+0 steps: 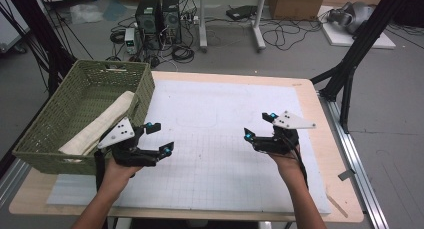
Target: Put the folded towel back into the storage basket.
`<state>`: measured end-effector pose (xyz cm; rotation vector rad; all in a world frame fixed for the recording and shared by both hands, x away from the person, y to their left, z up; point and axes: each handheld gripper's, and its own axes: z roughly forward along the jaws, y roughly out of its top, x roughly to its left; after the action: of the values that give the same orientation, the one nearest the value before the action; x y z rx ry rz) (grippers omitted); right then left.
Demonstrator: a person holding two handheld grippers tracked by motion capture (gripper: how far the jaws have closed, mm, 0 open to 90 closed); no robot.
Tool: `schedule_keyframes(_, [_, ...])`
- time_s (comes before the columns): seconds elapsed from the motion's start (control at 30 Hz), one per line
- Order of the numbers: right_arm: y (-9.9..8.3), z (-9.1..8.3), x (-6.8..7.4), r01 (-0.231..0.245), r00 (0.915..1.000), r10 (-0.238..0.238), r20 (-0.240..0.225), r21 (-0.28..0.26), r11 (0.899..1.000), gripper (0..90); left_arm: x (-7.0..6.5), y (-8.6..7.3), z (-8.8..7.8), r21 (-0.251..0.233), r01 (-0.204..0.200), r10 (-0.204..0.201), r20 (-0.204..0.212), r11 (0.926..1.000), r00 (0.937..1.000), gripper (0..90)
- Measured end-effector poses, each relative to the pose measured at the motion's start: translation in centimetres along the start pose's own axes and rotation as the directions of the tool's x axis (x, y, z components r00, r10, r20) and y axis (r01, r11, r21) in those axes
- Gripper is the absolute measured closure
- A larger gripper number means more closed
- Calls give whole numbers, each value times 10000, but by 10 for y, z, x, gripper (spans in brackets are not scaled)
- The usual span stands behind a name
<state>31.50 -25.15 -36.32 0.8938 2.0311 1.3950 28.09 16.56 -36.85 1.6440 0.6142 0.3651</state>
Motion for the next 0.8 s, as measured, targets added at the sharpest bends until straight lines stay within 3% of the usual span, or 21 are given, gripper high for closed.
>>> schedule_keyframes(0.33, [-32,-27,-7,-253,9962,240,840,144,9996,163,-4,-18,15,493,-212,223,-211,9986,9995,194])
schedule_keyframes(0.8, [-68,-37,-7,-512,9859,370,1633,833,9952,163,-1,-43,25,901,-362,404,-453,9953,9982,191])
